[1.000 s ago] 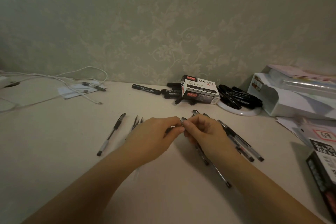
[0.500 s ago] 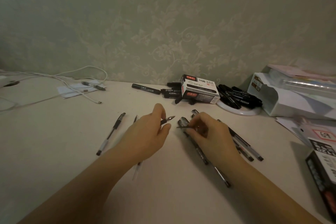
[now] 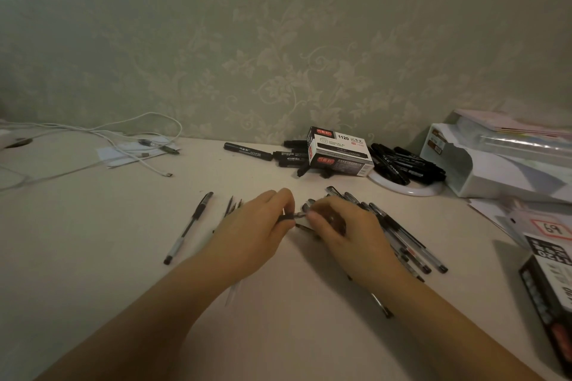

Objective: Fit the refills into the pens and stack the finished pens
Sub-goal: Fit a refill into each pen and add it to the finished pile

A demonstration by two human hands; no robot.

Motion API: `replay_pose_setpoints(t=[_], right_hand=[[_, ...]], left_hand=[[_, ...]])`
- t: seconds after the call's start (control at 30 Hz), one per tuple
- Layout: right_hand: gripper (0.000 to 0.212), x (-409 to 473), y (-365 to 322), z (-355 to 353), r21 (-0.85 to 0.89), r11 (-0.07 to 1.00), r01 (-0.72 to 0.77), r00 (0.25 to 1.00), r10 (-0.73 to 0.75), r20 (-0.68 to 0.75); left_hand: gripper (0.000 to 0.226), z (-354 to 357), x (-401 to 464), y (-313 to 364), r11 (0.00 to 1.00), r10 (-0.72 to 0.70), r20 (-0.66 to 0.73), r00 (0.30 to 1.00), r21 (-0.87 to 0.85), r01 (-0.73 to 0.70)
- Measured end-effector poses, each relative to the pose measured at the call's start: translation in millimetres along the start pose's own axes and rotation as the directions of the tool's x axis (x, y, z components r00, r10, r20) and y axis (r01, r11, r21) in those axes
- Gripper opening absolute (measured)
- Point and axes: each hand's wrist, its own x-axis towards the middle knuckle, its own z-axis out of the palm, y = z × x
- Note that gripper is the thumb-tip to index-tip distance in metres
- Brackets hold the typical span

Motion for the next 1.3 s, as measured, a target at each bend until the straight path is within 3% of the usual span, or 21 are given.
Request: replay_pose_setpoints(t=[0.13,0.37,0.73,0.87,0.97,1.07,1.3], right_hand=[[0.025,-1.3,-4.9,-1.6,0.257,0.957,-0.132,0.991,0.119,0.064],[0.015,1.1,-3.4,-4.1,0.427,0.883,-0.196,0.980,0.165,0.108],[0.024,5.4,-4.2,-9.6,0.397,0.910,-0.125,0.989,0.082,0.123],[0.016,6.6,-0.7,-9.5,0.344,0.933,-0.109,0.991,0.073,0.116],[0.017,7.8,1.7,-9.1,0.319,0.937,-0.139,0.988,0.109,0.109],[0.017,7.5,3.4,-9.3,0.333,0.934,-0.130,0.989,0.100,0.105],[0.015,6.0,2.7,-7.9,0.307,0.950,-0.050,0.996,0.026,0.081]], left_hand=[[0.004,1.7,-1.1,7.5,0.995,0.076,0.006,0.997,-0.058,-0.076],[0.005,-0.8,0.1,10.8,0.978,0.050,-0.013,0.999,-0.200,-0.052],[0.022,-10.3,2.1,9.0,0.960,0.017,0.138,0.990,-0.278,0.022],[0.007,-10.0,1.4,6.8,0.928,-0.026,0.187,0.982,-0.362,0.094],[0.021,-8.2,1.2,6.5,0.958,-0.009,0.090,0.996,-0.285,0.034],[0.012,-10.0,1.3,10.4,0.973,0.052,-0.024,0.998,-0.226,-0.056],[0.017,-13.9,2.0,5.8,0.977,0.033,0.108,0.994,-0.215,-0.009]])
